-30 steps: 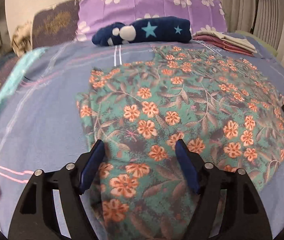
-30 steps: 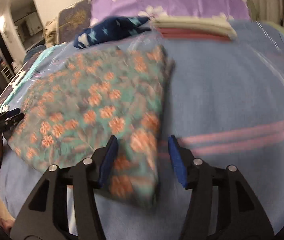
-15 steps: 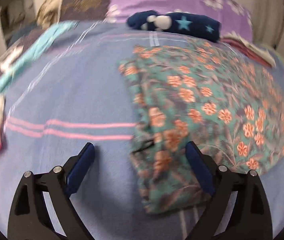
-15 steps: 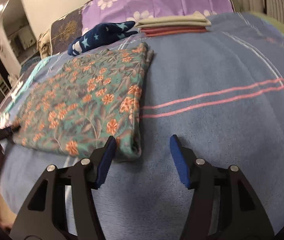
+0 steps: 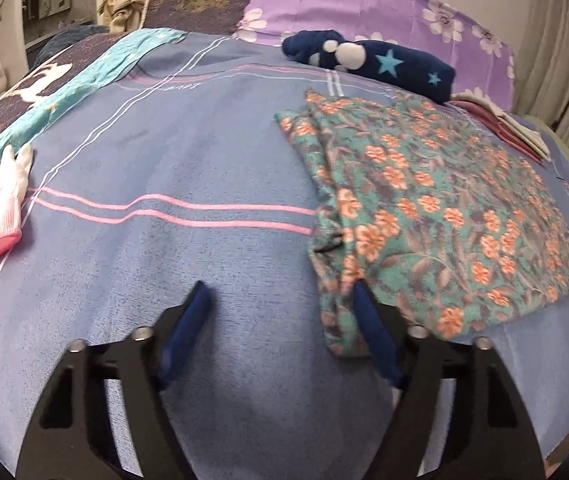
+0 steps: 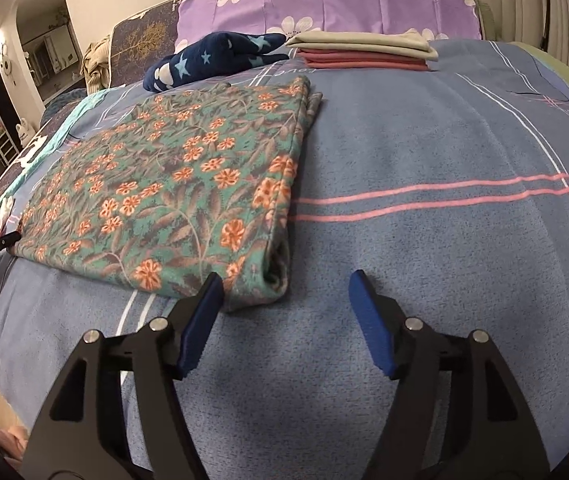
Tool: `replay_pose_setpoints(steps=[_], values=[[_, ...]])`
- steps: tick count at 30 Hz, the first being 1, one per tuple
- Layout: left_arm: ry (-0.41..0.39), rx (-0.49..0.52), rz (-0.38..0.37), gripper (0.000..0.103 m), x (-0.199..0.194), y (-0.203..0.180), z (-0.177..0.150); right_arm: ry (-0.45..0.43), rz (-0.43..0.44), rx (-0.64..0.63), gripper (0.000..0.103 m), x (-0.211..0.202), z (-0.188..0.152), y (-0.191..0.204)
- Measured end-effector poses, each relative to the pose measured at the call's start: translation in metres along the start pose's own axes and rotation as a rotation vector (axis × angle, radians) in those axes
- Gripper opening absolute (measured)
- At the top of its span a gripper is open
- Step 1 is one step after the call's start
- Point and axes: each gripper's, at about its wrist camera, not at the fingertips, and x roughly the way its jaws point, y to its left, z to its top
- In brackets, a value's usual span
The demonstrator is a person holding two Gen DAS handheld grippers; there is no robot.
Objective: Fold small clothes
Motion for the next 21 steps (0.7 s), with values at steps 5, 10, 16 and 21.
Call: replay_pose_setpoints(steps=[5,10,16,21], values=[[0.001,0.033,0.025,0.062,-0.002,-0.009,-0.002,-0.033,0.033,0.059,0.07,-0.004,-0.001,-0.006],[-0.065,0.042,-0.023,0.059,-0.029,-0.035,0.014,-0.064,0.1,0.186,0.064,-0.014,0.012,-0.028],[-0.106,0.279,-0.247,0.059,-0.047,-0.153,0.037,-0.046,0.018,0.212,0.002,-0.01,0.048,-0.055],[0.012,0.428,-0.411,0.059,-0.02,-0.264,0.029,0.023,0.16,0.122,0.002,0.0,0.044,-0.042]])
